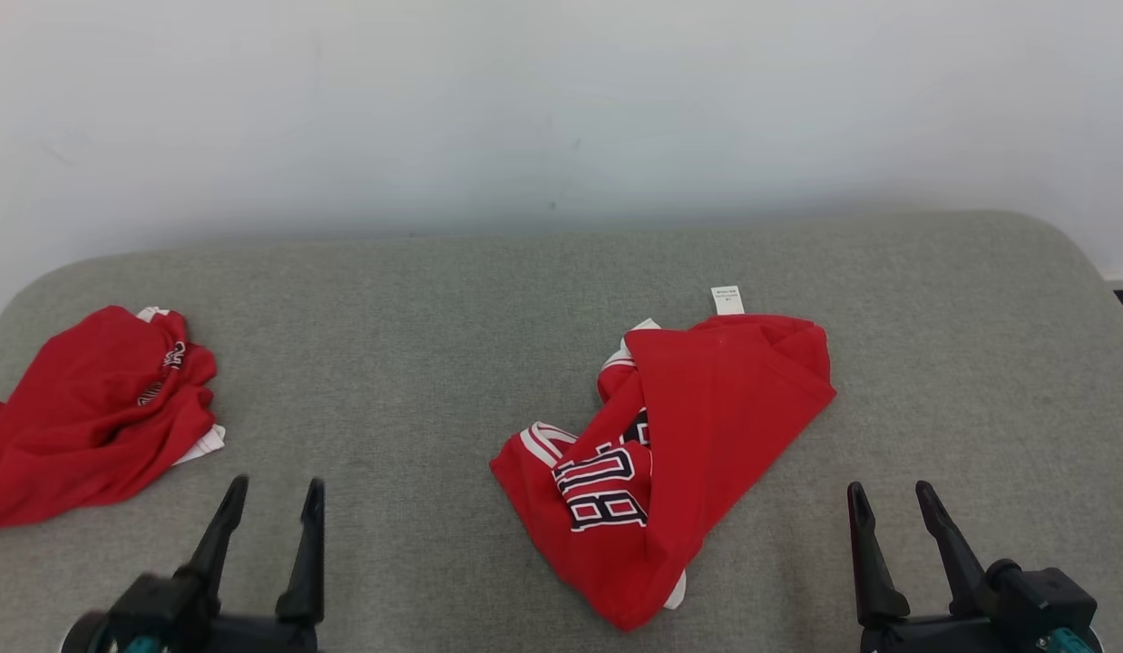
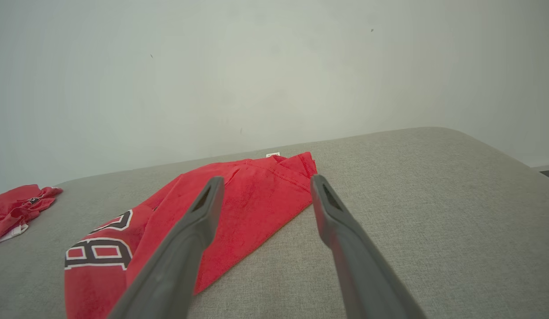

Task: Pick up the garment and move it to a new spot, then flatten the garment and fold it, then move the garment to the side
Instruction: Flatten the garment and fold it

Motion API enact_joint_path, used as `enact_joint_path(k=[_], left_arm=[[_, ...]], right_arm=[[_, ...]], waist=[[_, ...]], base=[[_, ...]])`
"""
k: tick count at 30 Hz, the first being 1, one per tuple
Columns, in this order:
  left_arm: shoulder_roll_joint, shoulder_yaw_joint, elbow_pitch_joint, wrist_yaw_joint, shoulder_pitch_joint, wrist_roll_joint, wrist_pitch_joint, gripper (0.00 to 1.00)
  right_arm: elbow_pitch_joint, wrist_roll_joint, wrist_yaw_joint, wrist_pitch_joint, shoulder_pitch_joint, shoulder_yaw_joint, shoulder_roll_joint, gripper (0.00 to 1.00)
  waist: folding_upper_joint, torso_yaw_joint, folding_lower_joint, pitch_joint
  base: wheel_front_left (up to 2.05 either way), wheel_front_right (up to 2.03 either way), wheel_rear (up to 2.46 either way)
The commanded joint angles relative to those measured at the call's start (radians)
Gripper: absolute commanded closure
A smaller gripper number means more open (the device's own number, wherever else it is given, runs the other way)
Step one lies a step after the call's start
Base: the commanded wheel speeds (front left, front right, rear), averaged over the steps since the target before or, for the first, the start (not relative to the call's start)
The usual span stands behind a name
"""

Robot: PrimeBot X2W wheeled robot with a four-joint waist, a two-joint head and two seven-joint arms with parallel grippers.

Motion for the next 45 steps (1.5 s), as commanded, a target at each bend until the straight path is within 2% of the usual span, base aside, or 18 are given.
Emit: enact_joint_path(k=[1,12,19,30,38,39,40,41,45], left_arm=[[0.010,-0.005,0.007,-0.003,-0.028,0.001,-0.001,0.00],[0.050,-0.173,0.161,-0.026,-0.341,-0.027,0.011,0.00],[0.087,-0.326,0.310,-0.026,-0.476,-0.099,0.033,0.00],[0.142,-0.518,0.549,-0.027,-0.552,-0.244,0.088,0.00],[0.137,-0.636,0.629,-0.027,-0.559,-0.338,0.143,0.00],[0.136,-0.648,0.633,-0.027,-0.559,-0.347,0.142,0.51],[0.137,-0.659,0.638,-0.027,-0.561,-0.355,0.136,0.72],[0.139,-0.667,0.643,-0.027,-0.565,-0.363,0.129,1.00],[0.148,-0.670,0.661,-0.026,-0.587,-0.383,0.078,1.00]], right_arm=[[-0.001,0.003,0.003,-0.002,-0.012,0.000,0.000,0.00],[0.008,0.009,0.003,-0.017,-0.076,0.006,0.000,0.00],[0.031,0.021,0.003,-0.035,-0.110,0.013,0.000,0.00],[0.071,0.029,0.003,-0.053,-0.140,0.021,0.000,0.00],[0.082,0.034,0.003,-0.061,-0.143,0.023,0.000,0.00],[0.083,0.034,0.003,-0.062,-0.143,0.023,0.000,0.00],[0.085,0.035,0.003,-0.062,-0.141,0.021,0.000,0.00],[0.085,0.036,0.003,-0.063,-0.138,0.019,0.000,0.00],[0.088,0.033,0.003,-0.066,-0.121,0.010,0.000,0.00]], waist=[[0.0000,-0.013,0.0000,0.015],[0.0000,-0.117,0.0000,0.132],[0.0000,-0.176,0.0000,0.180],[0.0000,-0.233,0.0000,0.186],[0.0000,-0.247,0.0000,0.187],[0.0000,-0.248,0.0000,0.186],[0.0000,-0.246,0.0000,0.185],[0.0000,-0.244,0.0000,0.183],[0.0000,-0.221,0.0000,0.166]], base=[[0.00,0.00,0.00],[0.00,0.00,0.00],[0.00,0.00,0.00],[0.00,0.00,0.00],[0.00,0.00,0.00],[0.00,0.00,0.00],[0.00,0.00,0.00],[0.00,0.00,0.00],[0.00,0.00,0.00]])
